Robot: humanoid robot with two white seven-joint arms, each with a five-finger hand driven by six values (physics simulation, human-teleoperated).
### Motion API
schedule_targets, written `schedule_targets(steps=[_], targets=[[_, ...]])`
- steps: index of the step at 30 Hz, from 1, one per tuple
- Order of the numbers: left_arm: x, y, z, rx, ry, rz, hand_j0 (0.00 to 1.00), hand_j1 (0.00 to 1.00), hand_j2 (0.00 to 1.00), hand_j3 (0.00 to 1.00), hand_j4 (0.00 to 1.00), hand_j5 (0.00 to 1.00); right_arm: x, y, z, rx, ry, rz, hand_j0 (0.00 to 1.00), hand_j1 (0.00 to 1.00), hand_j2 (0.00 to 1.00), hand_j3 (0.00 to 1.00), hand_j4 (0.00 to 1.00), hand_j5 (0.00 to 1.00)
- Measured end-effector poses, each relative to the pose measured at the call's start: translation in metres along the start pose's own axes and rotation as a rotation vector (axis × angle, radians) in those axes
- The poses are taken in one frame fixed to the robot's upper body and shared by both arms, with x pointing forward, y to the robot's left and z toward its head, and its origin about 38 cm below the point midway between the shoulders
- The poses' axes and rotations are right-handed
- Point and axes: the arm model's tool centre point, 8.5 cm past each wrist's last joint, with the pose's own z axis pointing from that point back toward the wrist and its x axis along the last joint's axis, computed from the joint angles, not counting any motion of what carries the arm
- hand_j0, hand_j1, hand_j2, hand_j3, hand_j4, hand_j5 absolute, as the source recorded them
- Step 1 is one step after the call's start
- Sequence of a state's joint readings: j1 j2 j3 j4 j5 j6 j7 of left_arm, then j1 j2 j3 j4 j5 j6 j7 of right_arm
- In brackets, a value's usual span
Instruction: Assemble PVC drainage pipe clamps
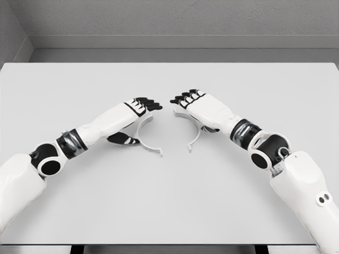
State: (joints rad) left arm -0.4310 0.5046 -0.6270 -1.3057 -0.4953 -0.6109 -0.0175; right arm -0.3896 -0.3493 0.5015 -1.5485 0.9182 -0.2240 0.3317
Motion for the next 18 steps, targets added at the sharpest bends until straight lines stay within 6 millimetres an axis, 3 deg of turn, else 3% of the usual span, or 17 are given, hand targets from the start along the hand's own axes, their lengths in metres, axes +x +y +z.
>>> schedule_targets(steps=[5, 9, 11, 14, 18], targets=[[-0.007, 0.007, 0.006, 0.0, 0.016, -0.014, 1.0, 1.0, 1.0, 1.0, 1.0, 1.0, -0.001, 0.0, 0.003, -0.003, 0.003, 0.0, 1.0, 1.0, 1.0, 1.0, 1.0, 1.0], [-0.015, 0.014, 0.015, -0.011, 0.038, -0.033, 1.0, 1.0, 1.0, 1.0, 1.0, 1.0, -0.028, -0.017, 0.022, -0.05, 0.076, 0.006, 1.0, 1.0, 1.0, 1.0, 1.0, 1.0], [-0.018, 0.016, 0.017, -0.013, 0.047, -0.038, 1.0, 1.0, 1.0, 1.0, 1.0, 1.0, -0.042, -0.018, 0.04, -0.067, 0.121, -0.001, 1.0, 1.0, 1.0, 1.0, 1.0, 1.0], [-0.022, 0.028, 0.012, -0.002, 0.047, -0.057, 1.0, 1.0, 1.0, 1.0, 1.0, 1.0, -0.058, -0.004, 0.086, -0.083, 0.191, -0.031, 1.0, 1.0, 1.0, 1.0, 1.0, 1.0], [-0.019, 0.026, 0.003, 0.006, 0.034, -0.048, 1.0, 1.0, 1.0, 1.0, 1.0, 1.0, -0.085, -0.029, 0.132, -0.182, 0.229, 0.007, 1.0, 1.0, 1.0, 1.0, 1.0, 1.0]])
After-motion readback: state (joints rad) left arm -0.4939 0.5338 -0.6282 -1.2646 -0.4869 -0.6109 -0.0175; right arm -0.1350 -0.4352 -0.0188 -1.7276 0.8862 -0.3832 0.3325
